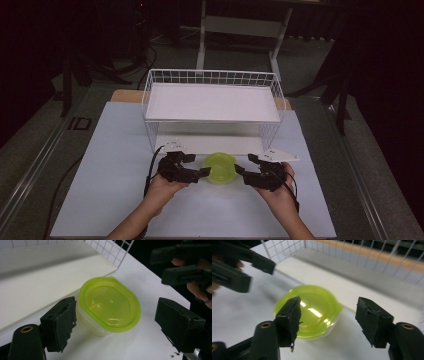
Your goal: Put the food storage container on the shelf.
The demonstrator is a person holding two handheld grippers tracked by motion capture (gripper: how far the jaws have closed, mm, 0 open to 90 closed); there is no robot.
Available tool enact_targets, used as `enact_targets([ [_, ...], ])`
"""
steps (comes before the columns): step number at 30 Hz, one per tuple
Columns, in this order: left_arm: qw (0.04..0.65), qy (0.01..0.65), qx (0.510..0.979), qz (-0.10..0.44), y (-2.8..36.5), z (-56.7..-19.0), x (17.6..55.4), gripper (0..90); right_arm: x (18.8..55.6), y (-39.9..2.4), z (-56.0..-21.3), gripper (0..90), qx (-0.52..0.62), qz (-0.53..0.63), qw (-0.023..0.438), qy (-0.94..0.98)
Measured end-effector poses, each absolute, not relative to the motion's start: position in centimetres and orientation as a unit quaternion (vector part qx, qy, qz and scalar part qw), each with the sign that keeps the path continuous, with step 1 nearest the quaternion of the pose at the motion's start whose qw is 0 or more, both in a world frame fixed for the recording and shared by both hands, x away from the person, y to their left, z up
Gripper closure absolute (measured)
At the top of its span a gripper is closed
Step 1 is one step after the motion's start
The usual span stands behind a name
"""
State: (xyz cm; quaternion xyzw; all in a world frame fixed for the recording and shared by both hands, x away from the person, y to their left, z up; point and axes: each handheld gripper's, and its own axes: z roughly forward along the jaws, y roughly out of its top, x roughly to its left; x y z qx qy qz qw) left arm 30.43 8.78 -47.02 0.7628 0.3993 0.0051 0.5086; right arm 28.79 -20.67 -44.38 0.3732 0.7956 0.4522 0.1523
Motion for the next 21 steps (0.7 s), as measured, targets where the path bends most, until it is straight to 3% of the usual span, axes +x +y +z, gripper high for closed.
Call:
enact_targets([
  [3,0.502,0.413,0.760,0.005,8.5,-47.5,30.8,19.4,29.7,-20.7,-44.9,47.9,0.387,0.453,0.111,0.795],
  [6,0.495,0.417,0.762,0.004,8.2,-47.8,31.0,21.2,30.4,-20.6,-45.3,54.0,0.399,0.447,0.099,0.794],
  [9,0.490,0.422,0.762,0.007,8.0,-48.1,31.1,21.2,31.3,-20.6,-45.8,50.6,0.441,0.431,0.068,0.784],
  [11,0.488,0.429,0.760,0.004,8.0,-48.4,31.2,21.1,31.7,-20.7,-46.2,40.3,0.454,0.422,0.074,0.781],
  [14,0.481,0.439,0.759,0.001,7.9,-48.8,31.5,21.2,32.4,-20.8,-46.8,37.7,0.478,0.420,0.055,0.770],
  [18,0.471,0.453,0.757,-0.003,7.6,-49.3,31.7,21.8,32.9,-20.6,-47.4,36.4,0.493,0.416,0.040,0.763],
  [21,0.467,0.464,0.753,-0.009,7.4,-49.6,31.7,29.8,33.1,-20.4,-47.7,43.0,0.494,0.416,0.029,0.763],
])
